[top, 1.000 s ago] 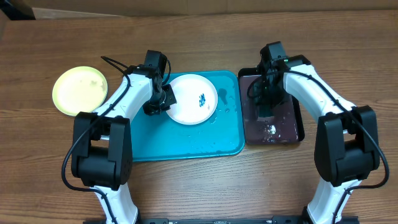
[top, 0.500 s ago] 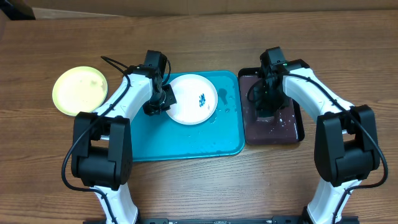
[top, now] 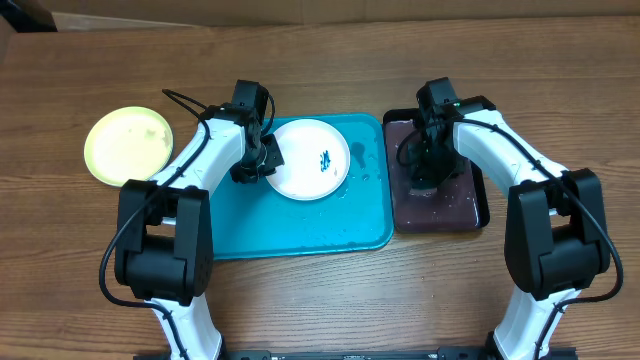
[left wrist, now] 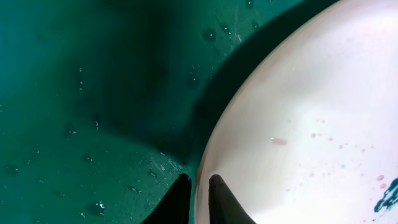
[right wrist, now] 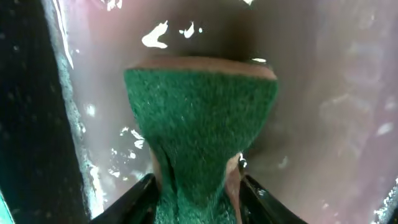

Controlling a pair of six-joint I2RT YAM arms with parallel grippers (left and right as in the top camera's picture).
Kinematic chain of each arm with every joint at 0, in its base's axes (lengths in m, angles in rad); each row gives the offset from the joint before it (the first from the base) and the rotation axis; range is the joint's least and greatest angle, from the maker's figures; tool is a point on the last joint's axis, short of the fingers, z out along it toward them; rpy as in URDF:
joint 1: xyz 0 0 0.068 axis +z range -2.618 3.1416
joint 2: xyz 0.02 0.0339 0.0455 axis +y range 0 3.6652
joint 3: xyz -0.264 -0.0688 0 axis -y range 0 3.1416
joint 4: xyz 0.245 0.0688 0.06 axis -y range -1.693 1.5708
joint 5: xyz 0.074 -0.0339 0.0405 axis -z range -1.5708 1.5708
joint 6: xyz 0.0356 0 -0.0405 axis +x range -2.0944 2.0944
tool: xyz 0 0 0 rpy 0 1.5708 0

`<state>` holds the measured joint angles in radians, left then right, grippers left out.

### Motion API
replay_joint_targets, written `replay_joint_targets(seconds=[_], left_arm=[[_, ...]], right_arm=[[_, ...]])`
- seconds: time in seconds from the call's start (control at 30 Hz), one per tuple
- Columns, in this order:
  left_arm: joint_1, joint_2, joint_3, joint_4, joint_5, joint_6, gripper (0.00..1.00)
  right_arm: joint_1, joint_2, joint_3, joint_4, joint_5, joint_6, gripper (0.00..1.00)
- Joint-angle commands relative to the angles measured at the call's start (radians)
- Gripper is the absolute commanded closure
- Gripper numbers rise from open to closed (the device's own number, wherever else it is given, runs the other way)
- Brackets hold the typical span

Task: Clean dirty plates on tray and stack at the side
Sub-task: 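Rub the green sponge in the dark tray water with the right gripper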

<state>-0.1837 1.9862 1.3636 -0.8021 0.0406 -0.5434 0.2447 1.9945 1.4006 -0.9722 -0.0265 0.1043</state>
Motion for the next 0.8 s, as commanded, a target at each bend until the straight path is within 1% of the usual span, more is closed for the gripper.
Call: replay_joint_targets(seconds=[0.0, 0.07, 0.13, 0.17, 0.27, 0.3, 0.33, 0.37, 0.43, 0.53, 0.6, 0.67, 0.77], left_arm=[[-0.008, -0.006, -0.006, 0.002, -0.014, 0.016, 0.86], [-0.008, -0.006, -0.006, 0.002, -0.014, 0.016, 0.86], [-0.008, -0.006, -0.006, 0.002, -0.014, 0.016, 0.86], [-0.008, -0.006, -0.006, 0.003, -0.014, 0.016, 0.86], [-0.008, -0.006, -0.006, 0.003, -0.014, 0.016, 0.85], [-0.008, -0.006, -0.006, 0.003, -0.014, 0.016, 0.83], [-0.008, -0.006, -0.006, 0.004, -0.014, 0.016, 0.80], [-0.008, -0.006, -0.006, 0.006, -0.014, 0.016, 0.79], [-0.008, -0.006, -0.006, 0.008, -0.014, 0.016, 0.75], [-0.008, -0.006, -0.006, 0.010, -0.015, 0.017, 0.73], [-0.008, -0.006, -0.006, 0.011, -0.015, 0.016, 0.75], [-0.008, -0.006, -0.006, 0.011, -0.014, 0.016, 0.79], [-0.008, -0.006, -0.006, 0.011, -0.014, 0.016, 0.86]], right_arm=[[0.012, -0.016, 0.012, -0.003, -0.005, 0.002, 0.57], [0.015, -0.016, 0.012, -0.002, -0.005, 0.001, 0.61], [0.015, -0.016, 0.012, -0.002, -0.005, 0.002, 0.70], [0.015, -0.016, 0.012, -0.002, -0.005, 0.002, 0.71], [0.015, -0.014, 0.012, -0.003, -0.005, 0.002, 0.69], [0.015, -0.014, 0.012, -0.003, -0.005, 0.002, 0.66], [0.015, -0.013, 0.012, -0.003, -0.005, 0.002, 0.61], [0.015, -0.013, 0.012, -0.003, -0.005, 0.002, 0.59], [0.015, -0.012, 0.012, -0.003, -0.005, 0.005, 0.59], [0.015, -0.012, 0.012, -0.003, -0.013, 0.005, 0.57], [0.015, -0.012, 0.012, -0.004, -0.022, 0.005, 0.61], [0.015, -0.012, 0.012, -0.006, -0.024, 0.005, 0.67], [0.015, -0.008, 0.012, -0.006, -0.023, 0.005, 0.83]])
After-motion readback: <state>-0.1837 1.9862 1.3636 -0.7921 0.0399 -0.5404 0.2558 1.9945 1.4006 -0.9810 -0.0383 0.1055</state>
